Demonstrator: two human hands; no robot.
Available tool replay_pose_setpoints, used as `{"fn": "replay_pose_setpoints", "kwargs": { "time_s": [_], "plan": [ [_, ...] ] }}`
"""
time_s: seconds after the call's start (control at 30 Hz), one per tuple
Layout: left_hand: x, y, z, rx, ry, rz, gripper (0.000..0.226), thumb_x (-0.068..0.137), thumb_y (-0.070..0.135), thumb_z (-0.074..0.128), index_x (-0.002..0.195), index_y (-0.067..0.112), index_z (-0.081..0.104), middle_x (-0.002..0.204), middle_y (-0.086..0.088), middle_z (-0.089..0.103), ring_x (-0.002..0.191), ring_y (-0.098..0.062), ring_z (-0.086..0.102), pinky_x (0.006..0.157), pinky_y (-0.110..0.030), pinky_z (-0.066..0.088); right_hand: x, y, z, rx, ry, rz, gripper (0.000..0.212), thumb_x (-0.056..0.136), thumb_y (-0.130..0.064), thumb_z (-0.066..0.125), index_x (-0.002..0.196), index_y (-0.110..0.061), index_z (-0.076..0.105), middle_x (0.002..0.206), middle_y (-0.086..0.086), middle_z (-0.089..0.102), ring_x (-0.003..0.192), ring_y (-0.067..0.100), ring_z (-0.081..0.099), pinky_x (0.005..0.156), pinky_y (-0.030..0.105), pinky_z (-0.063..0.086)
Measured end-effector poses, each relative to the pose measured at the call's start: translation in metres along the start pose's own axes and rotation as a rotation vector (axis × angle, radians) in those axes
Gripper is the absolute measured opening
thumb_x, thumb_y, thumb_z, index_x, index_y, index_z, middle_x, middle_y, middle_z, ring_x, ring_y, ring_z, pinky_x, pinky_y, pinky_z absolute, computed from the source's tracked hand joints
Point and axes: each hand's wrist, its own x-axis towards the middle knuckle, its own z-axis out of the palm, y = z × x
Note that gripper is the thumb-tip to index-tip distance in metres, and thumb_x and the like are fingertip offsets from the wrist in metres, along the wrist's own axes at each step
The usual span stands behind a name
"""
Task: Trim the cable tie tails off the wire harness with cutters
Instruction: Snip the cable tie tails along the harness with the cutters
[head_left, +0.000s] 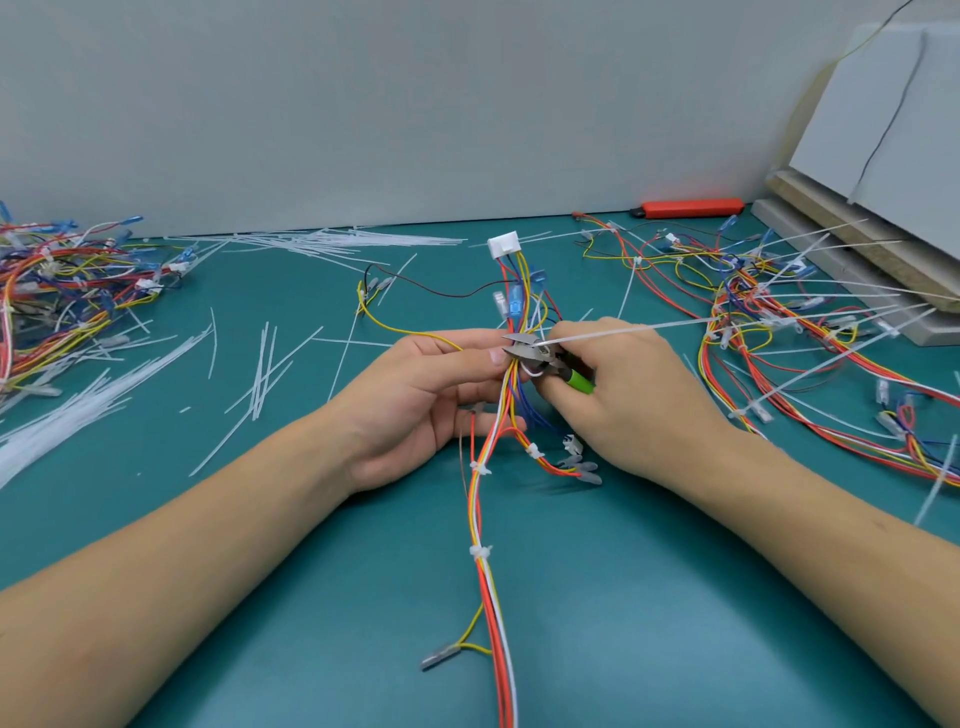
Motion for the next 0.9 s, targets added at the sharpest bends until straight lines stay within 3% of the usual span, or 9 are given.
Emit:
{"fn": "replay_pose_setpoints", "kwargs": {
  "time_s": [0.13, 0.3, 0.43, 0.53, 0.67, 0.77, 0.9],
  "plan": [
    [0.0004, 0.0002, -0.0008, 0.015, -0.015, 0.001, 0.029, 0.093, 0.014, 0.062, 0.118, 0.006, 0.073, 0.1, -0.005, 0.074, 0.08, -0.013, 0.071, 0.074, -0.032, 0.061, 0.0006, -0.0019, 0.0032, -0.011, -0.017, 0.095, 0.045, 0.093, -0.029, 0.063, 0.059, -0.024, 0.033, 0.051, 0.0, 0.035, 0.059, 0.033, 0.037, 0.053, 0.041, 0.039],
    [-0.0005, 0.0008, 0.0011, 0.008, -0.004, -0.002, 0.031, 0.092, 0.015, 0.063, 0.119, 0.003, 0.071, 0.1, -0.006, 0.073, 0.079, -0.013, 0.069, 0.075, -0.034, 0.061, -0.0018, 0.0008, 0.0029, 0.001, -0.002, 0.079, 0.038, 0.094, -0.03, 0.064, 0.066, -0.019, 0.041, 0.053, 0.0, 0.04, 0.059, 0.031, 0.041, 0.053, 0.041, 0.038],
    [-0.0003, 0.0008, 0.0015, -0.009, 0.022, -0.008, 0.032, 0.09, 0.012, 0.063, 0.119, 0.003, 0.072, 0.101, -0.009, 0.073, 0.08, -0.015, 0.07, 0.072, -0.034, 0.061, -0.0012, -0.0032, 0.0013, -0.039, 0.015, 0.013, 0.02, 0.092, -0.037, 0.057, 0.079, -0.023, 0.059, 0.073, -0.009, 0.058, 0.08, 0.023, 0.053, 0.077, 0.044, 0.044],
    [0.0005, 0.0005, 0.0006, -0.012, 0.02, -0.009, 0.031, 0.091, 0.012, 0.063, 0.119, 0.003, 0.072, 0.103, -0.01, 0.073, 0.081, -0.017, 0.071, 0.073, -0.034, 0.061, 0.0004, -0.0062, -0.0007, -0.05, 0.005, 0.061, 0.024, 0.088, -0.041, 0.053, 0.093, -0.023, 0.068, 0.086, -0.006, 0.066, 0.092, 0.024, 0.055, 0.089, 0.049, 0.045],
    [0.0011, -0.0004, -0.0009, -0.016, -0.003, -0.004, 0.028, 0.092, 0.012, 0.064, 0.117, 0.006, 0.073, 0.102, -0.007, 0.074, 0.079, -0.015, 0.071, 0.073, -0.033, 0.061, -0.0003, -0.0064, -0.002, -0.034, 0.015, 0.053, 0.017, 0.088, -0.032, 0.06, 0.096, -0.019, 0.069, 0.088, 0.0, 0.068, 0.09, 0.028, 0.057, 0.082, 0.047, 0.047],
    [0.0016, -0.0006, -0.0016, -0.02, -0.008, -0.004, 0.03, 0.087, 0.016, 0.068, 0.115, 0.008, 0.075, 0.103, -0.007, 0.075, 0.081, -0.014, 0.071, 0.073, -0.034, 0.061, 0.0008, -0.0058, -0.0013, -0.029, 0.004, 0.089, 0.011, 0.089, -0.032, 0.063, 0.087, -0.022, 0.065, 0.078, -0.004, 0.063, 0.083, 0.026, 0.055, 0.075, 0.043, 0.046],
    [0.0011, -0.0008, -0.0022, 0.01, -0.023, 0.001, 0.029, 0.09, 0.017, 0.066, 0.116, 0.007, 0.074, 0.103, -0.006, 0.074, 0.082, -0.013, 0.07, 0.074, -0.033, 0.06, -0.0007, -0.0051, -0.0005, -0.061, -0.034, 0.156, 0.035, 0.093, -0.037, 0.061, 0.065, -0.02, 0.047, 0.056, 0.0, 0.043, 0.064, 0.03, 0.043, 0.057, 0.04, 0.039]
  ]
}}
